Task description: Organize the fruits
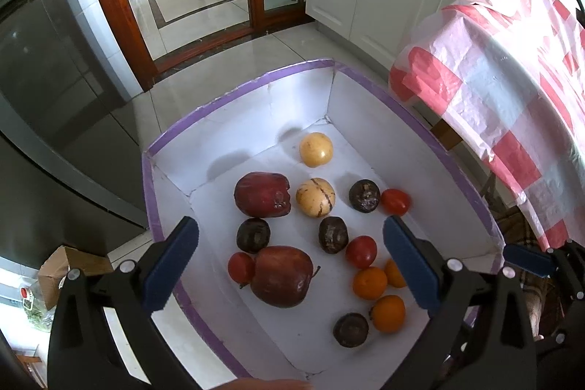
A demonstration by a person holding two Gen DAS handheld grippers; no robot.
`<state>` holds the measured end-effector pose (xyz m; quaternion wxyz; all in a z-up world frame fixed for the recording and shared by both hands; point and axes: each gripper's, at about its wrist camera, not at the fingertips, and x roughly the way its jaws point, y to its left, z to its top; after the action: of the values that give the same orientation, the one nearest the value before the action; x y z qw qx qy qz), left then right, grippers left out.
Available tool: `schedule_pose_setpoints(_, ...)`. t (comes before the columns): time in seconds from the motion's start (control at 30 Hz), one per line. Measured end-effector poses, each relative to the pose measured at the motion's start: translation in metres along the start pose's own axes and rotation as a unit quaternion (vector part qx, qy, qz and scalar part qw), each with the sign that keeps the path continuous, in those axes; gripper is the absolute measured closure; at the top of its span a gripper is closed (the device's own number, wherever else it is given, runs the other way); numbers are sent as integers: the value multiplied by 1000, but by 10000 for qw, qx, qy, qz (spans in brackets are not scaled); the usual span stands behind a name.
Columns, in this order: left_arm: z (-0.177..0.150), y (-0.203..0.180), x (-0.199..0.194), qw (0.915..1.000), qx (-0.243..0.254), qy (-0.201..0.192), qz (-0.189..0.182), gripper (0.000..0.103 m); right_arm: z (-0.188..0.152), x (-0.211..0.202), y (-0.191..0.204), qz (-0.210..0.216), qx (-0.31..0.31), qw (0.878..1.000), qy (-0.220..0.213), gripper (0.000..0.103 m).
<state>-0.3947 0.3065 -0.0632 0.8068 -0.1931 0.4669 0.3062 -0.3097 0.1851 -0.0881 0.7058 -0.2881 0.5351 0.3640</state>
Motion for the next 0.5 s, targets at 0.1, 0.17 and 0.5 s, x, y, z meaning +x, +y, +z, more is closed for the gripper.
schedule_pose_setpoints(0.1, 0, 0, 0, 10000, 2, 2, 1, 2, 0, 1, 0, -2, -3, 10000, 6, 16)
schedule_pose_setpoints(0.17, 0, 0, 0, 10000, -3, 3, -1, 2, 0, 1, 0, -10, -2, 10000, 9, 16)
schedule_pose_setpoints(0.5, -1, -1, 1, 10000, -1, 9, -20, 2, -1, 3, -2, -21, -17, 10000, 66, 16)
